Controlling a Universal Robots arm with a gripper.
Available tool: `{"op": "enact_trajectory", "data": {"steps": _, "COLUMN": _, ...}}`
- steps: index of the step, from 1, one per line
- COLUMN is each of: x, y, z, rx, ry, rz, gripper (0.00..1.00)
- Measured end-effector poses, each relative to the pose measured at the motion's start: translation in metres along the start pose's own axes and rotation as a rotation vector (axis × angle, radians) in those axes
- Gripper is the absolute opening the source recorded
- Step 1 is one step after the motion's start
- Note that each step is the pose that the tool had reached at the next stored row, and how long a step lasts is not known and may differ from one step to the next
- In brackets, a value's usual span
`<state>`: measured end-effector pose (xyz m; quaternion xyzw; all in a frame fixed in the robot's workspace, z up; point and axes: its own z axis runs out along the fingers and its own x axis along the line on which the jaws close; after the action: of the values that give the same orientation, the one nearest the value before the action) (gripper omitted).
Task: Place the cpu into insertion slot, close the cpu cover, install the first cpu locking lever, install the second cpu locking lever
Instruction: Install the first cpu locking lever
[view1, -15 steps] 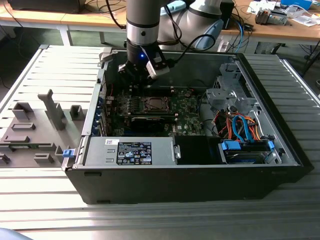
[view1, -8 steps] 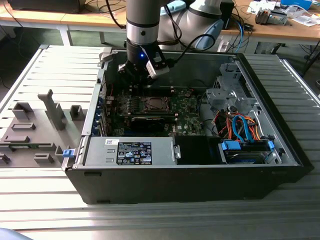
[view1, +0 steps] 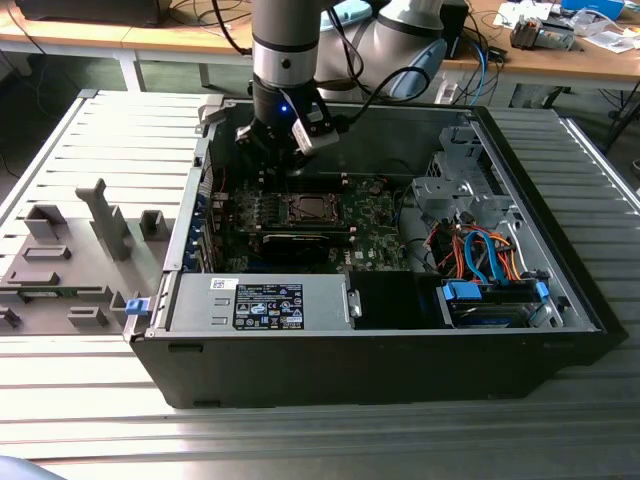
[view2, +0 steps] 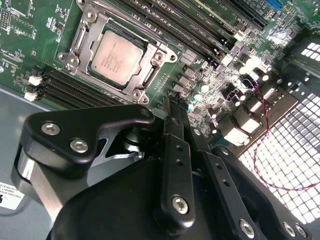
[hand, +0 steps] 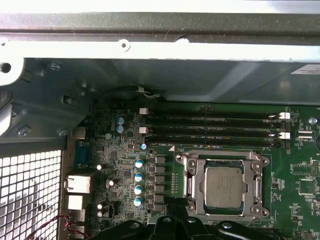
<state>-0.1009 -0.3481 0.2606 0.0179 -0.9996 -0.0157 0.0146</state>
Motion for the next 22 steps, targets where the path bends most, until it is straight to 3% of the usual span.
{"op": "enact_trajectory", "data": {"steps": 9, "x": 0.0042, "y": 0.0056, "z": 0.0000, "rx": 0.0000, "ry": 0.0000, "rz": 0.000, "gripper": 0.11}}
{"op": "enact_trajectory", "data": {"steps": 22, "x": 0.0083, "y": 0.0233, "z": -0.0011, "rx": 0.0000, "ry": 0.0000, "rz": -0.001, "gripper": 0.11}}
